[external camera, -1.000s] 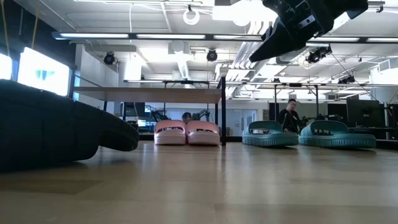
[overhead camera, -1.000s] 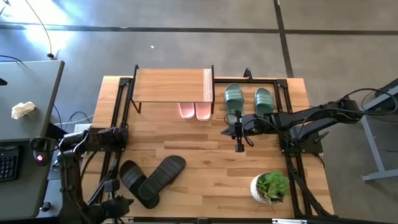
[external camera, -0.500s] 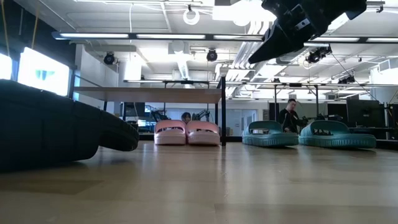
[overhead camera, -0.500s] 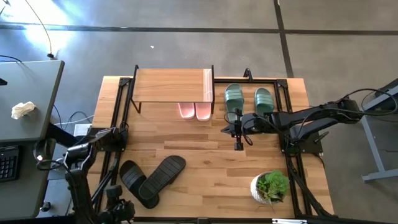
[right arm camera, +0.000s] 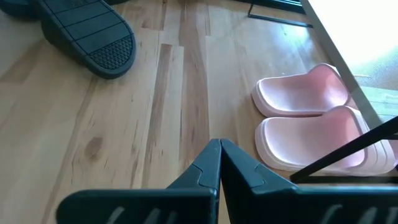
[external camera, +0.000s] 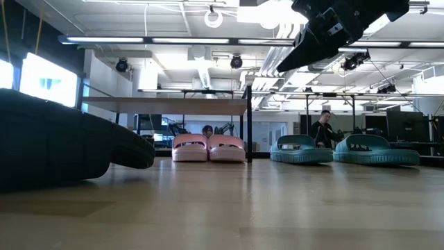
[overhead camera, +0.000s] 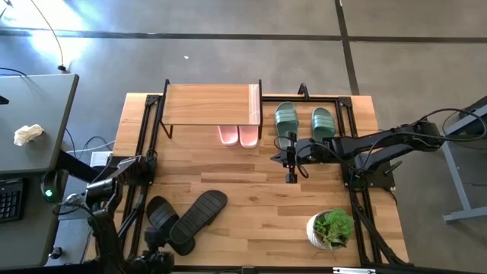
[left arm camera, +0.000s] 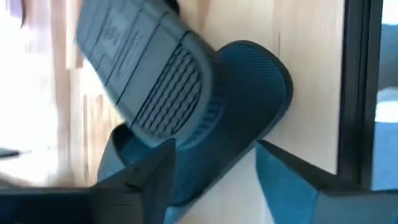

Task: Pick and place slides into the shelf
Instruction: Put the right black slipper under the shelf

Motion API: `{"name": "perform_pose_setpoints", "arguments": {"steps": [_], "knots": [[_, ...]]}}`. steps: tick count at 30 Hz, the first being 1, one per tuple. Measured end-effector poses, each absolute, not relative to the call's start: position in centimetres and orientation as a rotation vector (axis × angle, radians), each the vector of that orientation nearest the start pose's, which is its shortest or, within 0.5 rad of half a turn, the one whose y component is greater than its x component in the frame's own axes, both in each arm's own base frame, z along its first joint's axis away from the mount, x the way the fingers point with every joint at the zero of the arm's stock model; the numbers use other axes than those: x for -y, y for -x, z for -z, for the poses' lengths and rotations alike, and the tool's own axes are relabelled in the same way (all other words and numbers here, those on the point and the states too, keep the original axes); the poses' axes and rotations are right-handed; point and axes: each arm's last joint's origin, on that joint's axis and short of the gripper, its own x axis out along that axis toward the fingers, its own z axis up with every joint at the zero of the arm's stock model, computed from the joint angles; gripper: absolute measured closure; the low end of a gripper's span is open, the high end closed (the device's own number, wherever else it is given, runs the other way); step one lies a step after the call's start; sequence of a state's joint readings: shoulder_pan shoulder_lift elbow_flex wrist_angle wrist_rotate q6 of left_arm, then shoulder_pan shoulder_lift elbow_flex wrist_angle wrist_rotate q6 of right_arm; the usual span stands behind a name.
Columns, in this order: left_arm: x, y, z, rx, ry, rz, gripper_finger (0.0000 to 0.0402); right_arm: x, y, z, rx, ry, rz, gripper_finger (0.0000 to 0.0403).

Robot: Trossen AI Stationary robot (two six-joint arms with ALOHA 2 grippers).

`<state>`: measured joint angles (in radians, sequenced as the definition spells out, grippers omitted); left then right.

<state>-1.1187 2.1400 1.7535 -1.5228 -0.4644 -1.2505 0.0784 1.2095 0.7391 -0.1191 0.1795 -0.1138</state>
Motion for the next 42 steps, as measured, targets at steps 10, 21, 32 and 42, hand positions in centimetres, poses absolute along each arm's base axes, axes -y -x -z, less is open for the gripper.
{"name": "perform_pose_setpoints", "arguments": {"steps": [10, 21, 32, 42], "knots": [[32.5, -20.7, -17.5, -1.302, -0.411, -0.475, 0.0128, -1.5, -25.1, -23.9, -0.601, 0.187, 0.064, 0.0402], [31.5, -21.2, -16.2, -1.302, -0.429, -0.539, 0.0181, -1.5, -25.1, -23.8, -0.603, 0.186, 0.061, 0.0402], [31.1, -21.0, -15.8, -1.277, -0.399, -0.596, 0.0256, -1.5, -25.1, -23.7, -0.613, 0.187, 0.061, 0.0402], [31.2, -21.3, -16.6, -1.139, -0.302, -0.686, 0.0321, -1.5, -25.1, -23.7, -0.613, 0.186, 0.061, 0.0402]]}}
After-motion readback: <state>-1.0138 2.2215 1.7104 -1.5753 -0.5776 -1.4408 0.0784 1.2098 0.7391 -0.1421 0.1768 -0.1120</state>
